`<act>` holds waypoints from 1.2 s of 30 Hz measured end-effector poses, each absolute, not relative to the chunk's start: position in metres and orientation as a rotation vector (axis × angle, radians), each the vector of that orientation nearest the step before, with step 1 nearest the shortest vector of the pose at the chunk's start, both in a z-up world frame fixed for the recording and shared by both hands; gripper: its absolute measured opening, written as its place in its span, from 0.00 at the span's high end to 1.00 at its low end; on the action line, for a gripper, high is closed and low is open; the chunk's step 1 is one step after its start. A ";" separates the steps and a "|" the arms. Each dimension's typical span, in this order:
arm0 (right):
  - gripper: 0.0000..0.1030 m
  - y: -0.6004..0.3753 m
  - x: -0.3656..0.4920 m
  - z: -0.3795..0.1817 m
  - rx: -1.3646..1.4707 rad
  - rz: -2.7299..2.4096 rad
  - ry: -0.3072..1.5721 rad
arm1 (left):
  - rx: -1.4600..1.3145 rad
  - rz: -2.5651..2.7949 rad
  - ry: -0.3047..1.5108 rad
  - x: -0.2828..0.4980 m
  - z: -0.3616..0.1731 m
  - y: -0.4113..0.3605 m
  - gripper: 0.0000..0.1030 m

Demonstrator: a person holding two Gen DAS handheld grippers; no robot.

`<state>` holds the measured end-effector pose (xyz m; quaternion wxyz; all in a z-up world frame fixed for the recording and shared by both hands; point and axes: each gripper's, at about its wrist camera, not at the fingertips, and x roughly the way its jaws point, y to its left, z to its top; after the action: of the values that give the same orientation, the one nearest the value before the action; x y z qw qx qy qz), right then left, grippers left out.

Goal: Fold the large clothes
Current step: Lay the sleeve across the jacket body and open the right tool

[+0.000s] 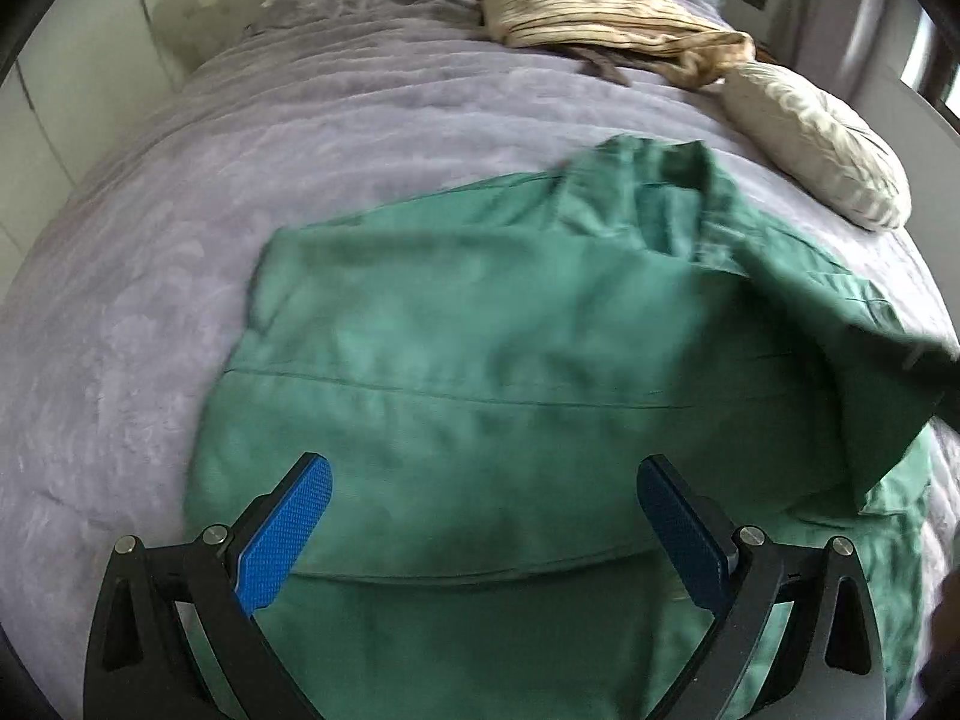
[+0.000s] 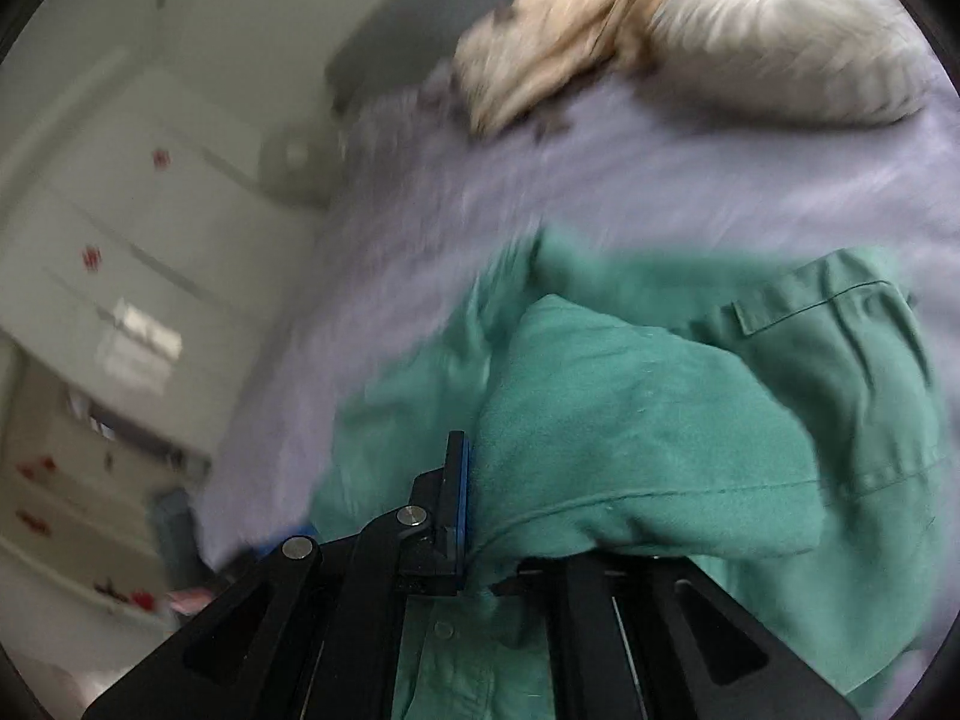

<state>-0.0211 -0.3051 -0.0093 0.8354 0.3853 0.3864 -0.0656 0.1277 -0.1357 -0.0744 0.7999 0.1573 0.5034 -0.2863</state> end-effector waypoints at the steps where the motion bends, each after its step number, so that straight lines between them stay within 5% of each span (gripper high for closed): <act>1: 0.95 -0.297 -0.015 -0.025 0.820 -0.145 0.858 | 0.337 -0.609 1.085 0.130 -0.077 -0.131 0.01; 6: 0.86 -0.293 -0.009 -0.070 0.946 -0.227 0.950 | 0.325 -0.613 1.105 0.139 -0.085 -0.110 0.01; 7: 0.71 -0.295 -0.011 -0.070 0.981 -0.226 0.943 | 0.325 -0.616 1.104 0.140 -0.084 -0.107 0.01; 8: 0.45 -0.294 -0.016 -0.067 1.010 -0.230 0.931 | 0.326 -0.618 1.103 0.140 -0.084 -0.105 0.01; 10: 0.25 -0.294 -0.038 -0.052 1.049 -0.271 0.846 | 0.318 -0.624 1.100 0.143 -0.081 -0.098 0.01; 13: 0.31 -0.308 -0.058 -0.042 1.096 -0.377 0.755 | 0.304 -0.630 1.098 0.146 -0.076 -0.090 0.01; 14: 0.61 -0.312 -0.057 -0.038 1.102 -0.403 0.744 | 0.301 -0.629 1.095 0.148 -0.074 -0.087 0.01; 16: 0.90 -0.317 -0.045 -0.031 1.067 -0.425 0.761 | 0.291 -0.622 1.089 0.150 -0.071 -0.080 0.01; 22: 0.90 -0.245 0.029 0.006 0.672 -0.276 0.853 | 0.285 -0.577 1.089 0.161 -0.071 -0.058 0.01; 24: 0.83 -0.215 0.052 -0.005 0.589 -0.226 0.936 | 0.278 -0.558 1.102 0.165 -0.075 -0.052 0.01; 27: 0.50 -0.187 0.067 -0.031 0.575 -0.168 1.050 | 0.266 -0.551 1.120 0.167 -0.078 -0.046 0.01; 36: 0.41 -0.221 -0.034 -0.038 0.845 -0.233 0.994 | 0.204 -0.735 1.228 0.156 -0.086 -0.081 0.01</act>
<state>-0.0336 -0.2213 -0.0384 0.7884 0.3924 0.4612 -0.1081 0.1560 -0.0807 -0.0863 0.7501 0.0934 0.5618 -0.3361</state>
